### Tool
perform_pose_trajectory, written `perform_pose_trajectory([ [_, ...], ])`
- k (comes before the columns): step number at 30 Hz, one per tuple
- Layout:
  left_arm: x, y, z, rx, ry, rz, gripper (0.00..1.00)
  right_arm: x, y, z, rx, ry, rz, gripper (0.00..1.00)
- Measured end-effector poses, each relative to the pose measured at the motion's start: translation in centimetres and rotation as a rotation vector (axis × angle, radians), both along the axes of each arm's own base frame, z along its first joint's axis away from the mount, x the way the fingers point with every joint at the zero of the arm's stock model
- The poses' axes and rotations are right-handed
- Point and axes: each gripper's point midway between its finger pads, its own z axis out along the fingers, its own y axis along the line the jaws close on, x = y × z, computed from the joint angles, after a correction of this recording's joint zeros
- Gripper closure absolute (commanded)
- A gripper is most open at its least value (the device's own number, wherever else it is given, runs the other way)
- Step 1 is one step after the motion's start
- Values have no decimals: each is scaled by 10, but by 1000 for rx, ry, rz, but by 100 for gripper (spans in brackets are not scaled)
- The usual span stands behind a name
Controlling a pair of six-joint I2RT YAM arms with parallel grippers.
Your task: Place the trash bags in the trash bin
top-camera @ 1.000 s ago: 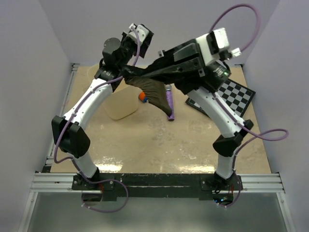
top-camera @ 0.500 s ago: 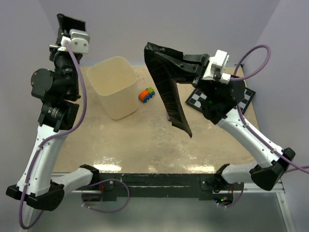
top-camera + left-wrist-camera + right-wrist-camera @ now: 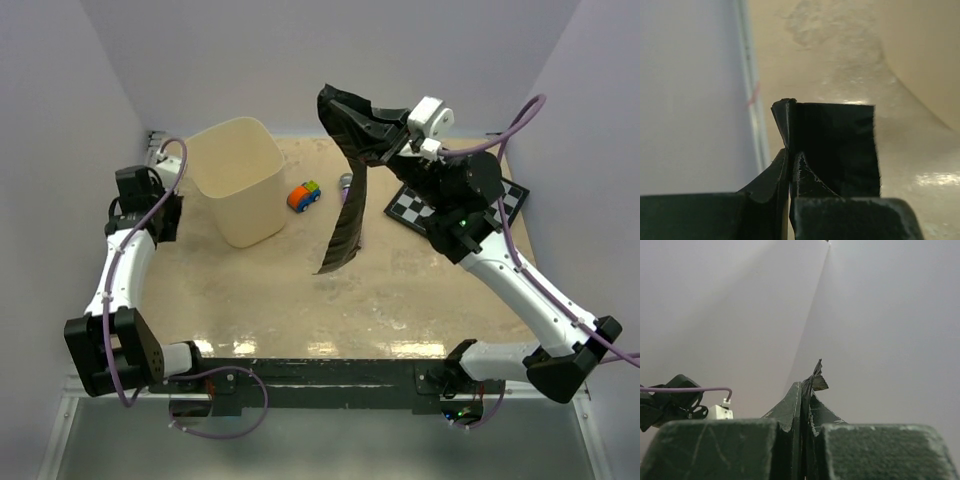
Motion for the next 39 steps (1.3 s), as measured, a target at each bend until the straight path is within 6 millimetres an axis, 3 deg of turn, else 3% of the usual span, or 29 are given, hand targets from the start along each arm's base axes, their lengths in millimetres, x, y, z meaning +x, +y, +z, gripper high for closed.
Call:
perform_pose_trajectory([
  [2, 1, -13, -16, -63, 15, -30, 100, 3, 1, -6, -27, 12, -11, 100],
  [6, 31, -17, -36, -154, -14, -38, 100, 7, 3, -9, -67, 17, -32, 100],
  [13, 137, 3, -49, -262, -128, -13, 100, 10, 3, 1, -92, -7, -56, 100],
  [15, 151, 10, -77, -273, -75, 11, 100, 10, 2, 3, -94, -13, -60, 100],
  [18, 135, 13, -151, -301, 107, 63, 100, 11, 3, 5, -94, -17, -64, 100],
  [19, 135, 13, -158, -303, 115, 58, 100, 12, 3, 4, -95, -17, -66, 100],
  [30, 110, 19, -157, -244, 161, 89, 100, 24, 8, -2, -97, -1, -89, 100],
  [33, 103, 29, -157, -181, 163, 107, 93, 27, 11, -6, -102, 7, -88, 100],
  [39, 98, 38, -156, -120, 166, 118, 100, 30, 14, -9, -100, 22, -79, 100],
])
